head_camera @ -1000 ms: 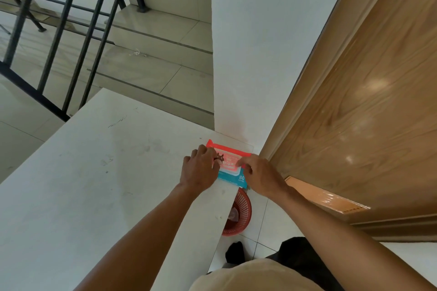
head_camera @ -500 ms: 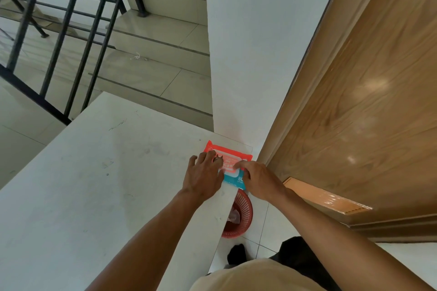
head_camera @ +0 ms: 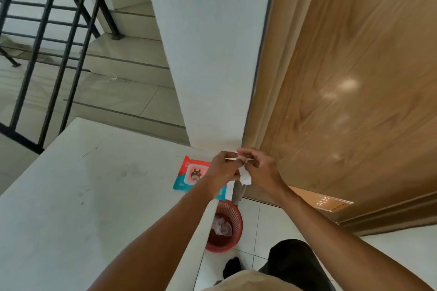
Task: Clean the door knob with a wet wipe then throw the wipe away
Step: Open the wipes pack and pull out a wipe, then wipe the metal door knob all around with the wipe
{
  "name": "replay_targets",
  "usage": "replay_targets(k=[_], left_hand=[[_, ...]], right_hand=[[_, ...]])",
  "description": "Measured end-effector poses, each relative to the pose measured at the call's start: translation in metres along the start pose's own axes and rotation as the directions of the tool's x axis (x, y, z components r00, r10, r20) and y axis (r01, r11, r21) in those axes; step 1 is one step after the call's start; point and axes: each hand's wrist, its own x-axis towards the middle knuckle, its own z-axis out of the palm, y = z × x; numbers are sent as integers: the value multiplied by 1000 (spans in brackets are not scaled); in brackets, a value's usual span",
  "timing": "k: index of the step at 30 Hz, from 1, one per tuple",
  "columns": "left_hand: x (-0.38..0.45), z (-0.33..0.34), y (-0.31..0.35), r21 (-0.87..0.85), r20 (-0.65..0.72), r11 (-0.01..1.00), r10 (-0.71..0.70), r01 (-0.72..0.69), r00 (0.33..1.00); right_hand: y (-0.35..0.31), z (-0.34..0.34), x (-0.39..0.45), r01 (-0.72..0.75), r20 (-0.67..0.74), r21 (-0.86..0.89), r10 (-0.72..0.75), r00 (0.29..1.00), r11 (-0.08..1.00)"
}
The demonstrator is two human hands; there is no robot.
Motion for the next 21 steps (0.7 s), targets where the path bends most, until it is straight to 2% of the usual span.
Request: replay_targets(k=[3,7,12,17,21], left_hand=[[2,27,15,-52,1,999,-6,6,1000],[6,67,32,21,84,998,64,-66,994],[15,117,52,18,174,998,58,-62,983],[15,159,74,-27,333,995,96,-93,938],[18,184,94,-7,478,987,144,-161,866]], right_hand=[[5,-28,-7,1,-81,33,2,997,999],[15,-67,-15,-31,-225,28,36,974,999],[14,-109,-26,-58,-463,141,118,878,988],[-1,-152,-42,-13,-454,230,119,883,973],[-19,-186,-48,-107,-397,356,254,882,928]])
